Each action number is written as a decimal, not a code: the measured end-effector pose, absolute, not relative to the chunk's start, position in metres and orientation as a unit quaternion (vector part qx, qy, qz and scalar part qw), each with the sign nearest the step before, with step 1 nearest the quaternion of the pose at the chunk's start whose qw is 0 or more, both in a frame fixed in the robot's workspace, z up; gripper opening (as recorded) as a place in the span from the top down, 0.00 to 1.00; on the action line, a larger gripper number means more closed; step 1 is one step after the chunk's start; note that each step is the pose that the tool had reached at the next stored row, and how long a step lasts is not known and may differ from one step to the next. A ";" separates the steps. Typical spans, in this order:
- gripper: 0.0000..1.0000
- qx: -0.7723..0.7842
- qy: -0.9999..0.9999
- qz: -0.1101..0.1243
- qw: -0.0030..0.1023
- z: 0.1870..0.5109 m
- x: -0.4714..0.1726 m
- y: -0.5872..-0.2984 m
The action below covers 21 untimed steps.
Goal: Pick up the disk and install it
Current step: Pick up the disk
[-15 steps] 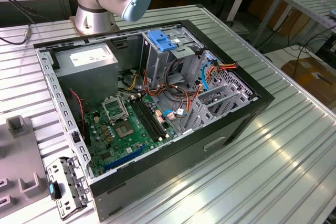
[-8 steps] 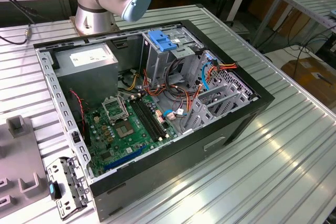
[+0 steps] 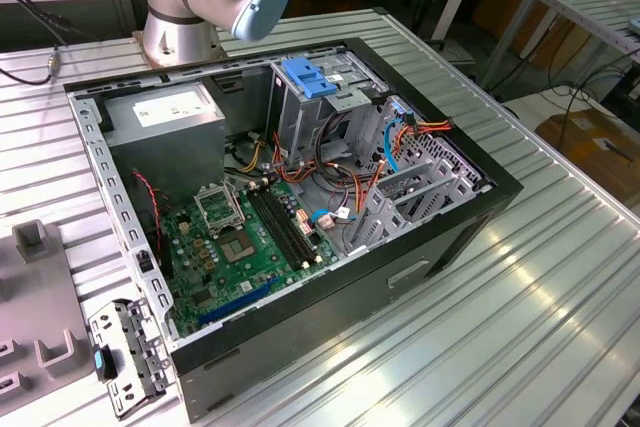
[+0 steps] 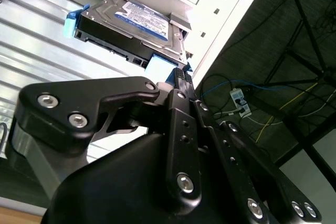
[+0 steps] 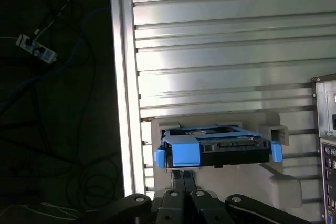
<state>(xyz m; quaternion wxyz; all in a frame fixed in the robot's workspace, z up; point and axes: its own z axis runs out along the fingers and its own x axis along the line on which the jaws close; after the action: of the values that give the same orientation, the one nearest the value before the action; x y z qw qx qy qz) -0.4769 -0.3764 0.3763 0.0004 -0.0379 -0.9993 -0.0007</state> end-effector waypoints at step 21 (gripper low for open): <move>0.89 0.094 -0.996 -0.001 0.000 0.376 -0.477 -0.376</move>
<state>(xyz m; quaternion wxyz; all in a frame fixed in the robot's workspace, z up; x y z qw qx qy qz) -0.4770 -0.3764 0.3763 0.0005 0.0941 -0.9956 -0.0006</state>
